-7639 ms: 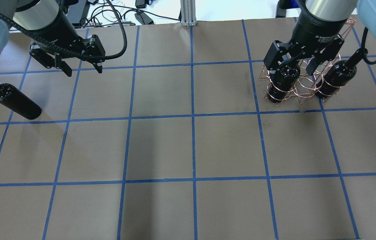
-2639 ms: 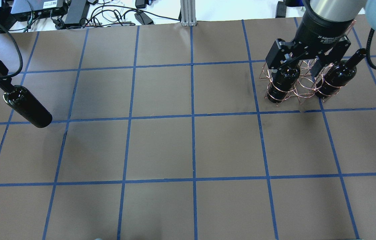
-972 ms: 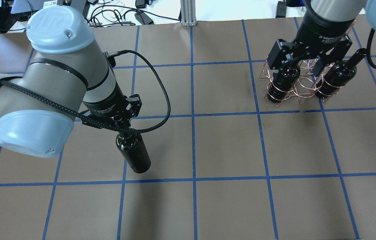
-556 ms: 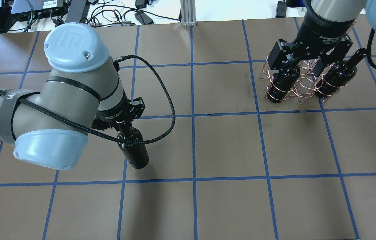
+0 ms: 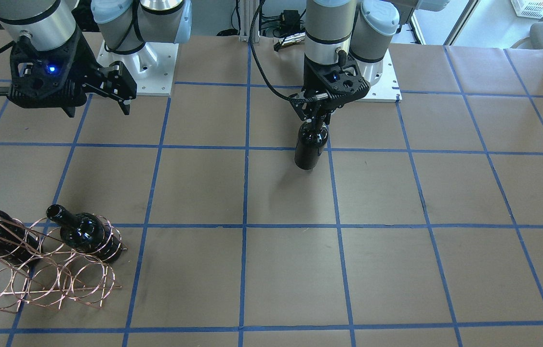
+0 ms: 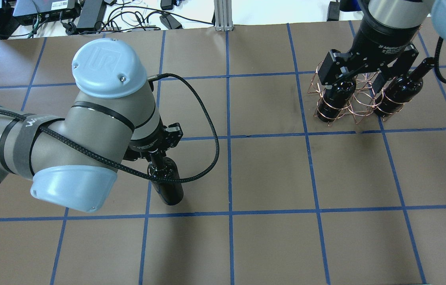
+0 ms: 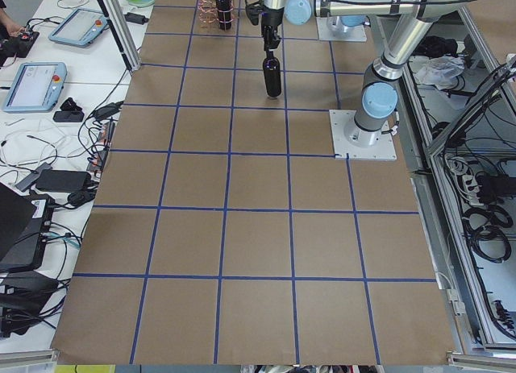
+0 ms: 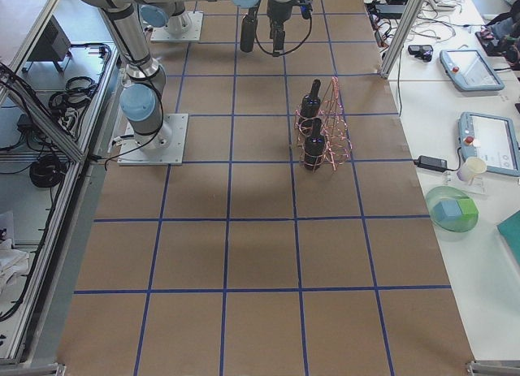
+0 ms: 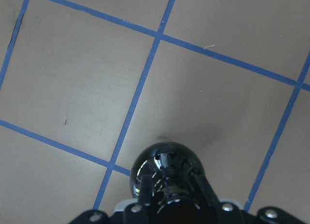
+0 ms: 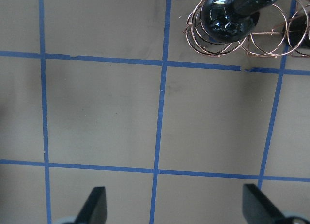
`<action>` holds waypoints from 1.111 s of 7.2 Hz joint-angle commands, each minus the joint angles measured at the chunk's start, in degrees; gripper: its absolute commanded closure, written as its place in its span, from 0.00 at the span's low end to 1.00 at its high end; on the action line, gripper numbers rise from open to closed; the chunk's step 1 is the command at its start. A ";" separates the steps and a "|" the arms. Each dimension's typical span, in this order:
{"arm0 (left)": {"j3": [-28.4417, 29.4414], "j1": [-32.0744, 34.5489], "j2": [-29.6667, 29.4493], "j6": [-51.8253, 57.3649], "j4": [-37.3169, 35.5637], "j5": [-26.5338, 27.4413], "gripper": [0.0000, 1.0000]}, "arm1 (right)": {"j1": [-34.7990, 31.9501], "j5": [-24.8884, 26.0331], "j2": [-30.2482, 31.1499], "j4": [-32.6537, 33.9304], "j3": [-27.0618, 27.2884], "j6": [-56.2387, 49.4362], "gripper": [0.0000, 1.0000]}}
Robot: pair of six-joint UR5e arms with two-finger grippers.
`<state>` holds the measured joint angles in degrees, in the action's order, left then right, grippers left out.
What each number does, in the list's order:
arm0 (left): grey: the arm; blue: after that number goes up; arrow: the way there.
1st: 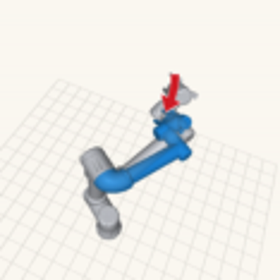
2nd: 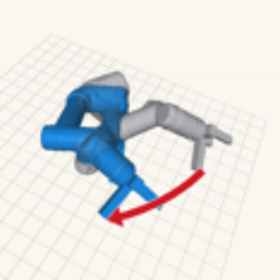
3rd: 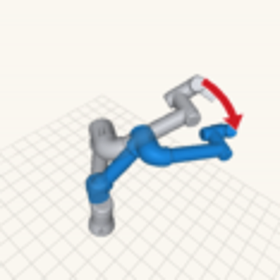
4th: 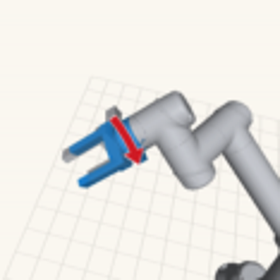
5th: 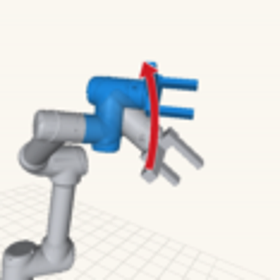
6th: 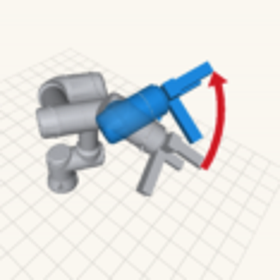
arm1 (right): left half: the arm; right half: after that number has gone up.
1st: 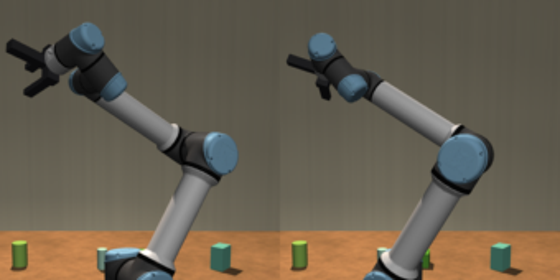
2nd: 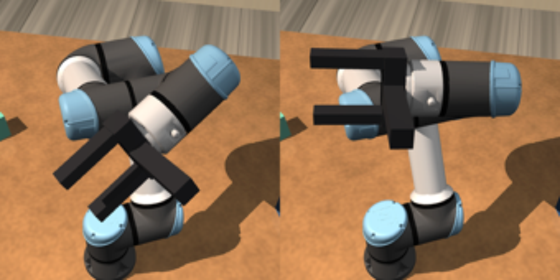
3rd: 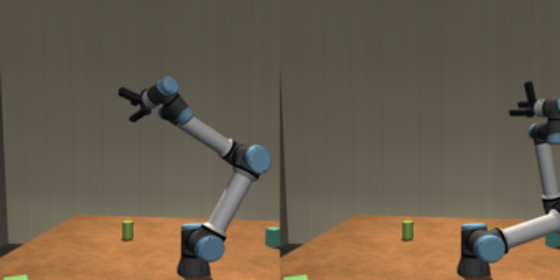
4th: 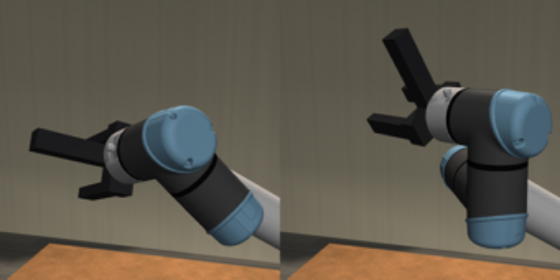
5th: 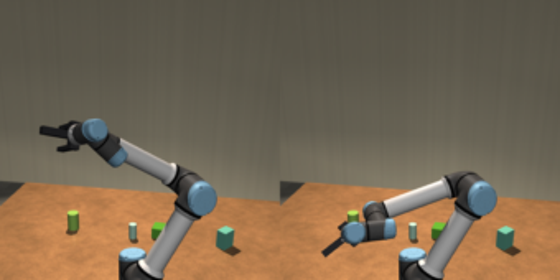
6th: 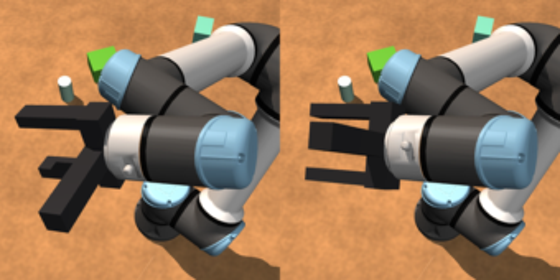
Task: Place wine into wine basket
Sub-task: 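Lower the bottle upright onto the table and open the left gripper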
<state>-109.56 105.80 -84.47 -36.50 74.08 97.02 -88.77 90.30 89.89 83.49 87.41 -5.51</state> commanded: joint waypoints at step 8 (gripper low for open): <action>-1.18 0.10 -0.43 0.03 1.33 -1.05 1.00 | -0.09 1.20 0.11 0.00 0.83 -0.20 0.00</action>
<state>-110.71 105.92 -84.77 -36.49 75.37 95.86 -88.86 91.43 89.94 83.50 88.12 -5.72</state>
